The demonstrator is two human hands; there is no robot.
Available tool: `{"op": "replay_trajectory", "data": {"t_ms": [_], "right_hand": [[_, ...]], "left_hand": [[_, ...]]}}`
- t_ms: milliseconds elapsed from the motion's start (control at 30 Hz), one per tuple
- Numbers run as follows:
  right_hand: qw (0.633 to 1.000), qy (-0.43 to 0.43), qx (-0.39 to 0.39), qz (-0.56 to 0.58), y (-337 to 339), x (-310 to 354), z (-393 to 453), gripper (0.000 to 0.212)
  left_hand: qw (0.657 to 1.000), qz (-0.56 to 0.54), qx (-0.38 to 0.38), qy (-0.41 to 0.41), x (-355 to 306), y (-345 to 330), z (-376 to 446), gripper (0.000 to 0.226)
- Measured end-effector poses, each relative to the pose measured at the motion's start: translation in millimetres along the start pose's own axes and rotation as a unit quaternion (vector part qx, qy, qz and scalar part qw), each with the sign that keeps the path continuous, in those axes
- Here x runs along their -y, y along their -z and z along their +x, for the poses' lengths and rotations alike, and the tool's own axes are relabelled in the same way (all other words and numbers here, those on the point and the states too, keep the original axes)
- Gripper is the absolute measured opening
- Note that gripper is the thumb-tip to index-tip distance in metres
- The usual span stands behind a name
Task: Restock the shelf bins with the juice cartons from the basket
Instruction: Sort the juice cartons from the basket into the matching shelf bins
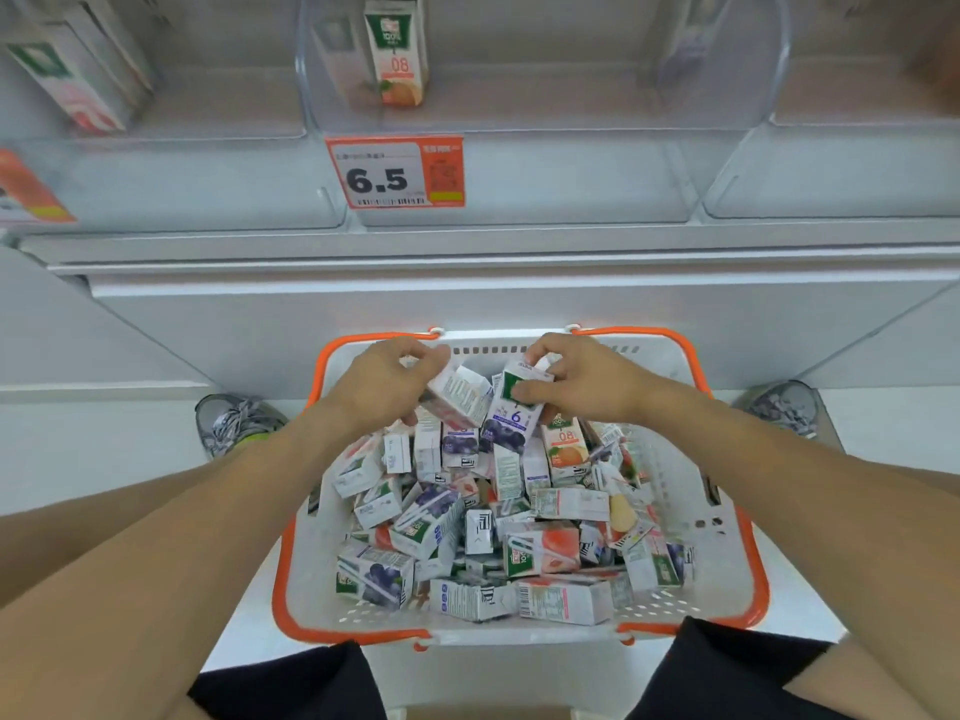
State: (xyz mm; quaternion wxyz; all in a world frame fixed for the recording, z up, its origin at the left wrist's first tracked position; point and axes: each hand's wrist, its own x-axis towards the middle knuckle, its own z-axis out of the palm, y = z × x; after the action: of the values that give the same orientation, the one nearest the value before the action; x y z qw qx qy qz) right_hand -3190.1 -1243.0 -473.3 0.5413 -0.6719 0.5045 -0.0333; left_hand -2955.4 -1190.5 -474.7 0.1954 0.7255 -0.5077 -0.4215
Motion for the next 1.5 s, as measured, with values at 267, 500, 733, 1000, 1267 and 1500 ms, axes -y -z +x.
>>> {"op": "replay_trajectory", "data": {"t_ms": [267,500,733,1000,1267,1500], "right_hand": [[0.990,0.081,-0.078,-0.079,35.1,56.7,-27.1,0.040],[0.936,0.216,-0.270,-0.064,80.7,85.5,-72.3,0.028],[0.769,0.358,-0.521,0.098,160.0,87.1,-120.4,0.022],[0.829,0.165,-0.534,-0.023,288.5,45.9,-60.5,0.036],[0.900,0.090,-0.411,-0.114,333.3,64.1,52.8,0.035],[0.892,0.067,-0.423,-0.146,324.5,69.3,94.2,0.038]], "left_hand": [[0.970,0.185,-0.058,-0.144,-76.2,49.8,-20.8,0.065],[0.939,0.115,-0.193,-0.260,-147.6,68.9,-37.6,0.061],[0.905,-0.161,-0.235,-0.316,-209.3,52.8,-24.6,0.032],[0.904,-0.305,-0.138,-0.266,-245.4,35.2,26.1,0.020],[0.920,-0.265,-0.138,-0.254,-246.6,23.6,64.4,0.039],[0.922,-0.184,-0.212,-0.266,-240.3,28.6,73.2,0.044]]}}
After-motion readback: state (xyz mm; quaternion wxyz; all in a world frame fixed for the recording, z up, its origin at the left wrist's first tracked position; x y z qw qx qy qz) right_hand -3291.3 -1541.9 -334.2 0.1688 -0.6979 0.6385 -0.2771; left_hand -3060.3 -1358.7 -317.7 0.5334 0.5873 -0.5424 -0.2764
